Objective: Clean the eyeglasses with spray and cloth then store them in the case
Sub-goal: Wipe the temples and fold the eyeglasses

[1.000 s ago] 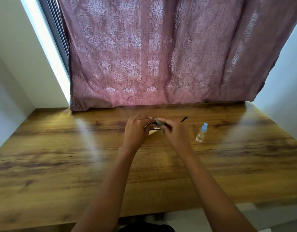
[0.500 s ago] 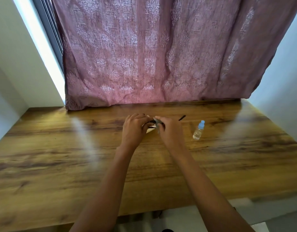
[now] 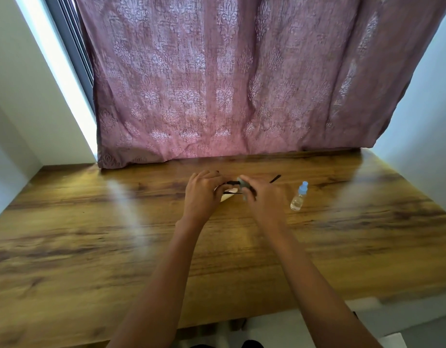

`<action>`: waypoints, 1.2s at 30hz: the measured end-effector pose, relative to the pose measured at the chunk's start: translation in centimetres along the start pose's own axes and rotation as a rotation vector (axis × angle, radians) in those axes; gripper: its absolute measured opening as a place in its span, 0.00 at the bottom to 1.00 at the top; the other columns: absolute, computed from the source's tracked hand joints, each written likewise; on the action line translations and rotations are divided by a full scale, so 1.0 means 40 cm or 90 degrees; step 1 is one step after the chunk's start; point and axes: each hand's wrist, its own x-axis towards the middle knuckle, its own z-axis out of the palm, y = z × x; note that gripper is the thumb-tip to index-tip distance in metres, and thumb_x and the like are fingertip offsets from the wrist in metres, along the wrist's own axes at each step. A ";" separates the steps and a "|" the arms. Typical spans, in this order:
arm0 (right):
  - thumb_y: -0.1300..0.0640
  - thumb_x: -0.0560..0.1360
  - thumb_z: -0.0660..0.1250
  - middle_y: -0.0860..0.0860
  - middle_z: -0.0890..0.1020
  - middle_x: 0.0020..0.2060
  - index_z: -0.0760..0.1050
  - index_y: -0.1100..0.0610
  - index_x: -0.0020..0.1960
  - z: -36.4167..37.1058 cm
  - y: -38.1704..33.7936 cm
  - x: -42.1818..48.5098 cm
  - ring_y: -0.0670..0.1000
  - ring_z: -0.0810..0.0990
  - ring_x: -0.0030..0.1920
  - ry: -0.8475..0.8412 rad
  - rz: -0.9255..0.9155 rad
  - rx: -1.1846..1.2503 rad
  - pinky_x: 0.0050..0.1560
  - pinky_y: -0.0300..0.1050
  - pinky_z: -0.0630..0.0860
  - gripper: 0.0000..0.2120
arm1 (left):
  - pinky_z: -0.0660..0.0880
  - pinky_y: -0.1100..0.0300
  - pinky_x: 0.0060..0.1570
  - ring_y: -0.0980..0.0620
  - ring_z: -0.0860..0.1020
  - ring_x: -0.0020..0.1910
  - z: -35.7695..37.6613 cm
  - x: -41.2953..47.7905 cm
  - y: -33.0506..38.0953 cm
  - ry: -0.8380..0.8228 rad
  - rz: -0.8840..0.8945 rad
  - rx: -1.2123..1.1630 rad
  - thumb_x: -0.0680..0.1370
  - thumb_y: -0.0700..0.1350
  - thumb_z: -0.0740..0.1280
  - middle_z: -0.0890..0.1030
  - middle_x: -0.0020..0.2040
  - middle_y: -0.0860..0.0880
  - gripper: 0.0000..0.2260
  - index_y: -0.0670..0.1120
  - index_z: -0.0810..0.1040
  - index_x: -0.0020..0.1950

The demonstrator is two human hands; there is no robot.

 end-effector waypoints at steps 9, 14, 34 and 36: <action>0.68 0.73 0.64 0.52 0.82 0.51 0.79 0.57 0.55 -0.035 0.055 0.025 0.45 0.78 0.51 0.030 0.057 0.016 0.50 0.30 0.69 0.13 | 0.61 0.66 0.40 0.50 0.77 0.39 -0.011 -0.010 -0.005 0.019 -0.018 -0.021 0.72 0.51 0.61 0.83 0.38 0.51 0.14 0.47 0.84 0.45; 0.68 0.74 0.62 0.53 0.82 0.52 0.79 0.59 0.55 -0.030 0.047 0.020 0.47 0.78 0.51 0.086 0.084 -0.044 0.49 0.29 0.67 0.13 | 0.64 0.63 0.40 0.51 0.78 0.38 -0.011 -0.007 -0.002 0.020 -0.002 0.014 0.72 0.51 0.61 0.83 0.38 0.52 0.13 0.47 0.84 0.45; 0.64 0.73 0.66 0.54 0.83 0.52 0.77 0.60 0.58 0.000 -0.028 0.003 0.49 0.80 0.51 -0.011 0.011 0.020 0.51 0.31 0.70 0.14 | 0.56 0.64 0.38 0.56 0.68 0.41 0.007 -0.017 0.003 0.046 0.043 0.071 0.72 0.51 0.63 0.83 0.38 0.55 0.10 0.51 0.83 0.44; 0.65 0.72 0.67 0.53 0.83 0.50 0.79 0.59 0.57 -0.004 -0.027 0.016 0.49 0.81 0.50 -0.025 0.004 0.030 0.50 0.35 0.73 0.13 | 0.56 0.63 0.38 0.56 0.68 0.40 0.011 -0.023 0.004 0.049 0.036 0.060 0.72 0.50 0.63 0.83 0.38 0.54 0.10 0.51 0.83 0.44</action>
